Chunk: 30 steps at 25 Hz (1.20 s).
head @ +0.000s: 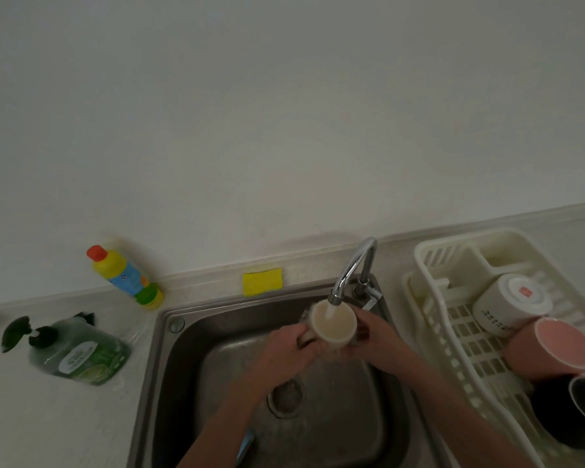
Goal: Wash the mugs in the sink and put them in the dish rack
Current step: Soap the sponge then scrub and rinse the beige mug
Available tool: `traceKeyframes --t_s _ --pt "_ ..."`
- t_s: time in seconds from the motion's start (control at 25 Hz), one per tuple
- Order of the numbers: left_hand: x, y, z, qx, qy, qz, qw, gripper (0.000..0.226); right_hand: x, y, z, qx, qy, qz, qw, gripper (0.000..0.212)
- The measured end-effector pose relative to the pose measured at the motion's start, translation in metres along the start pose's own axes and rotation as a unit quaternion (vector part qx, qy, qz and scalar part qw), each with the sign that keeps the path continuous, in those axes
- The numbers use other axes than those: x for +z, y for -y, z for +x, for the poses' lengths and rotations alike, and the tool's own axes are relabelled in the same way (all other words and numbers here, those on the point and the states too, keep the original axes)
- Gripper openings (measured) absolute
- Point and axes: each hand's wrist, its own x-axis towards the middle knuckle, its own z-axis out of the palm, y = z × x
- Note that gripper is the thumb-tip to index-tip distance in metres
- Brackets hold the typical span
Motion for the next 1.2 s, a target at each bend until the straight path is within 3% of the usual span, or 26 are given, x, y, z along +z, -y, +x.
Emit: traceKeyframes --t_s 0.12,0.24,0.36,0.48,0.68,0.84,1.2 --pt "0.010 -0.004 -0.005 0.022 0.028 0.003 0.999 0.025 -0.011 0.000 -0.010 0.001 0.013 -0.003 1.000 0.086" --pt "0.015 0.000 -0.016 0.034 0.033 -0.004 0.999 0.011 -0.008 -0.002 -0.013 0.008 0.053 -0.007 0.999 0.089" --pt "0.016 0.018 -0.025 -0.007 0.032 -0.010 0.999 0.023 0.006 0.000 -0.013 0.019 0.066 -0.009 0.998 0.091" --pt "0.011 0.036 -0.030 -0.049 0.026 -0.014 0.998 0.030 0.020 0.006 -0.007 0.009 0.078 -0.002 0.997 0.078" --pt "0.003 0.046 -0.022 -0.046 -0.003 -0.012 0.999 0.053 0.020 0.022 0.007 0.007 0.081 0.007 0.997 0.073" --pt "-0.002 0.024 -0.008 -0.031 -0.023 -0.010 0.999 0.032 0.000 0.027 0.016 -0.012 0.055 -0.003 0.998 0.062" --pt "0.026 -0.005 -0.013 -0.054 0.027 -0.089 0.994 0.029 -0.028 0.001 -0.011 -0.004 0.068 -0.032 0.997 0.087"
